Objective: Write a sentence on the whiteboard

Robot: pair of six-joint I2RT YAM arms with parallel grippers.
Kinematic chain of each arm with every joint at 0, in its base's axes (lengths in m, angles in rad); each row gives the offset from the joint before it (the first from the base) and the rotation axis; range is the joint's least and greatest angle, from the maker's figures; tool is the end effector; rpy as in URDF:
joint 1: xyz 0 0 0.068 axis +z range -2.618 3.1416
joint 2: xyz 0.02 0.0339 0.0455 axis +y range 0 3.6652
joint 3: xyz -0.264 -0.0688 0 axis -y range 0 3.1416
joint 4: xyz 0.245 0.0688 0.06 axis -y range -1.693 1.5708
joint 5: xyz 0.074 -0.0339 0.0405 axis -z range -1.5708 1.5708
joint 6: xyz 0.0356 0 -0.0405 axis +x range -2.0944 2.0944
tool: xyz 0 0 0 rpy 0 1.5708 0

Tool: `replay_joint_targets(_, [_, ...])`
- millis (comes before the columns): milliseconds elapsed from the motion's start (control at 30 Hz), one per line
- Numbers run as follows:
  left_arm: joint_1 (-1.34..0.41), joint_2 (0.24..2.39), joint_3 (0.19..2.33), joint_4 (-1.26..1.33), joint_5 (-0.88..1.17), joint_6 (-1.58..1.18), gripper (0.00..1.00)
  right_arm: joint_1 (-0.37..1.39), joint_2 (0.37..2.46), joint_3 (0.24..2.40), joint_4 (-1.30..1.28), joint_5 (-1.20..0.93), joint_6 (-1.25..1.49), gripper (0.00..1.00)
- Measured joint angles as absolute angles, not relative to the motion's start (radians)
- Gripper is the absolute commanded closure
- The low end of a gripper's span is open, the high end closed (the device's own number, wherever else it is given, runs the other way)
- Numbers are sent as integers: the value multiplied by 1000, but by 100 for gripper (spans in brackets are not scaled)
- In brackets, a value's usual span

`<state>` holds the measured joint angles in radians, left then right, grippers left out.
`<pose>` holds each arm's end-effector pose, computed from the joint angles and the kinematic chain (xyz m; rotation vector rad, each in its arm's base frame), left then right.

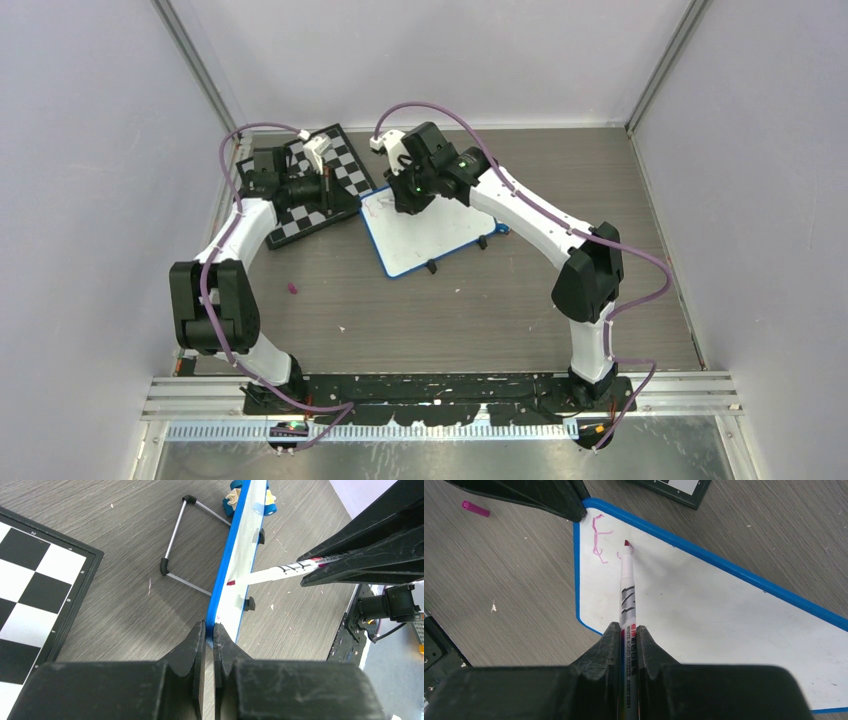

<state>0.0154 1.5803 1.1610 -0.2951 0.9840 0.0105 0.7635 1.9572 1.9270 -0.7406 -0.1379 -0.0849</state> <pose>0.3419 -0.0244 0.2711 0.4979 2.0569 -1.0895 0.3178 0.3109 0.3345 -1.0454 2.1455 0.4911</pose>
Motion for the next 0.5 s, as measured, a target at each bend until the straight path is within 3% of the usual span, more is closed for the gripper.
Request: replay_joint_targets(500, [-7, 1591, 1178, -319, 947, 43, 100, 778, 1959, 1877, -735, -149, -101, 100])
